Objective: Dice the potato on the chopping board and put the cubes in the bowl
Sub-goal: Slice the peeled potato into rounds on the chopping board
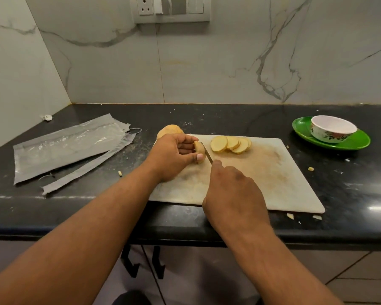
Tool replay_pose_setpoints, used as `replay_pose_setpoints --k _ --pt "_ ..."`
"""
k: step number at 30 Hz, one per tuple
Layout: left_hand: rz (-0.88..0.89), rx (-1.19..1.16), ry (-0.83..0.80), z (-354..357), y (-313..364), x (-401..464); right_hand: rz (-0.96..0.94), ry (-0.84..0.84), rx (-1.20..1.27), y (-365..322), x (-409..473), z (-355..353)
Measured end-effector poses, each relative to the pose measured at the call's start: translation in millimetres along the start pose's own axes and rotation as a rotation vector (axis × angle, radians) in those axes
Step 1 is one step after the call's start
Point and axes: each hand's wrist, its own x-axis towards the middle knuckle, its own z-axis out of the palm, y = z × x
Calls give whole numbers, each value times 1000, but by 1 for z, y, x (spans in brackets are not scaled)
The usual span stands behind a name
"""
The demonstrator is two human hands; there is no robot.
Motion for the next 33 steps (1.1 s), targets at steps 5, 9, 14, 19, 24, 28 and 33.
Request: replay_pose_setpoints --k 5,9,14,19,24,28,33 --pt "31 16 -1 1 0 -2 27 -44 4 -10 16 0" --pt "24 36 8 2 0 -1 30 -128 -3 -11 21 -3" --pt "6 36 28 1 -1 0 1 -176 -18 0 -8 -18" --pt "0 49 11 0 3 -2 7 -110 13 14 -19 -31" --pt "-18 65 8 -1 3 -3 7 -29 33 8 -3 -26" --pt "-15 77 11 -1 5 -4 -5 -25 35 0 3 -18" --pt "-8 86 10 -1 7 -4 -13 -49 39 -1 7 -12"
